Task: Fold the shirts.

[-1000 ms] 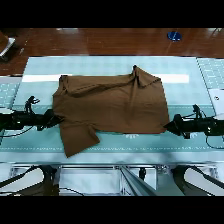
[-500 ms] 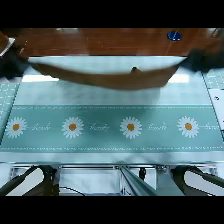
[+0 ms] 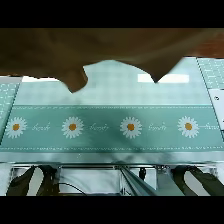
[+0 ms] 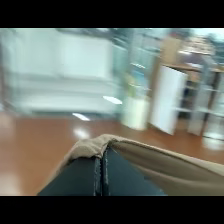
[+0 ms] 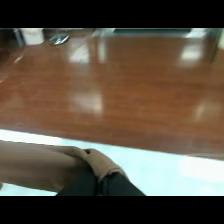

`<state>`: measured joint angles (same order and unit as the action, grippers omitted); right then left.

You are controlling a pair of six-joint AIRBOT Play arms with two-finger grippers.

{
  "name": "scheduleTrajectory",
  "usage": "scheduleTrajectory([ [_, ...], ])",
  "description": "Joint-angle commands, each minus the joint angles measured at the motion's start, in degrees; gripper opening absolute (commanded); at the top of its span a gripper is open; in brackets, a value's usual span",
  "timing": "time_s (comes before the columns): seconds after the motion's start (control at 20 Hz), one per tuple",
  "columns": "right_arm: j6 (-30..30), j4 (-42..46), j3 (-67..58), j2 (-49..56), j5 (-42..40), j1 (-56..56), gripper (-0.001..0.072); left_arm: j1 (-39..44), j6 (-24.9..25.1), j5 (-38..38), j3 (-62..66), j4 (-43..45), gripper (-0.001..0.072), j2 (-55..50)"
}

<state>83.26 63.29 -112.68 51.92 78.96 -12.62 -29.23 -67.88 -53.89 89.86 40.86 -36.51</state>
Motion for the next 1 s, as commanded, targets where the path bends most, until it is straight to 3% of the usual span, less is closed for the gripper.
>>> scheduleTrajectory([
  [0.0,0.68,7.26,-1.20,-8.52,5.29,0.07,0.0027,0.76,-4.70,-0.96,1.25,16.11,0.0017,9.62],
  [0.25,2.99,11.32,1.31,-14.49,9.27,0.07,0.0027,8.90,-12.17,-2.34,0.90,34.84,0.0017,15.58],
  [0.35,3.17,11.19,5.14,-15.23,10.62,0.07,0.0027,10.78,-14.14,-3.45,-0.02,37.13,0.0016,15.26],
  [0.5,3.15,8.96,15.63,-15.23,9.84,0.07,0.0027,11.04,-16.46,-3.80,-7.82,35.76,0.0017,14.19],
  [0.65,2.60,4.26,30.69,-15.08,4.22,0.07,0.0027,11.10,-20.76,-3.69,-20.31,26.67,0.0017,11.02],
  [0.7,2.25,2.62,35.41,-14.64,1.79,0.07,0.0027,11.30,-19.91,-2.84,-24.52,23.08,0.0016,9.29],
  [0.95,-2.60,-3.02,46.69,-1.73,-11.15,0.11,0.0027,17.75,-17.42,13.29,-36.02,19.54,0.0017,-8.61],
])
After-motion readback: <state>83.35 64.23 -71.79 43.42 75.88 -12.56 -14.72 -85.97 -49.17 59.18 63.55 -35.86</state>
